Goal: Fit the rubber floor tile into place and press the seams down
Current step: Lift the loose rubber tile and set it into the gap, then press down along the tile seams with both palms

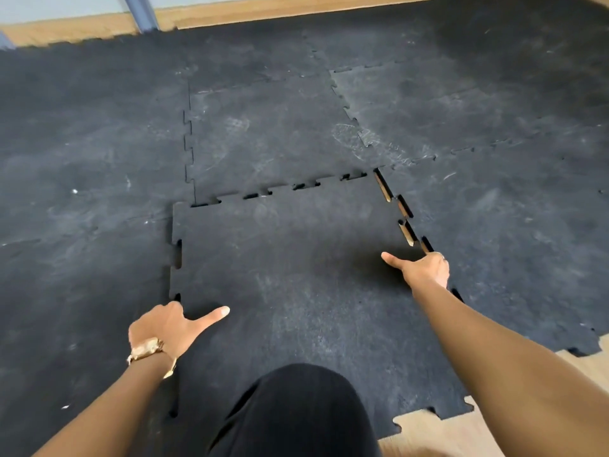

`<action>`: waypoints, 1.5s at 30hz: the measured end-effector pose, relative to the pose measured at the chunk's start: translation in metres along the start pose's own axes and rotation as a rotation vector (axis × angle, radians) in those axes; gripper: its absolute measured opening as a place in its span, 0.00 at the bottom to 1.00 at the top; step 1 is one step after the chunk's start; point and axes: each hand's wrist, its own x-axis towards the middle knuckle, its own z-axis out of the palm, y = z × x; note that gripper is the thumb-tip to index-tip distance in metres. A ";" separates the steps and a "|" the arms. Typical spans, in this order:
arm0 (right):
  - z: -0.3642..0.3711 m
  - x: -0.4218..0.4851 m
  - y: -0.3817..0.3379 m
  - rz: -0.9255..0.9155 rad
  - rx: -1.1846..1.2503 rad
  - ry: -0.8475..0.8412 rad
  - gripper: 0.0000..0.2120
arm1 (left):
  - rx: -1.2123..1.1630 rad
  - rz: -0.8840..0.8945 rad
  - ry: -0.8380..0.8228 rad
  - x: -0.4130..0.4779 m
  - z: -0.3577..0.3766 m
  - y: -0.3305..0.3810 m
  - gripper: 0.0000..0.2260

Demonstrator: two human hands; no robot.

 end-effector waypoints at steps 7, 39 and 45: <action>-0.017 0.010 -0.014 -0.028 -0.073 0.044 0.48 | -0.014 0.053 0.014 0.000 0.000 0.017 0.43; 0.013 0.027 -0.025 -0.399 -0.621 -0.156 0.35 | 0.181 0.675 -0.204 0.074 -0.063 0.308 0.63; 0.019 0.028 0.004 -0.578 -0.603 -0.053 0.31 | 0.050 0.607 -0.302 0.085 -0.044 0.313 0.66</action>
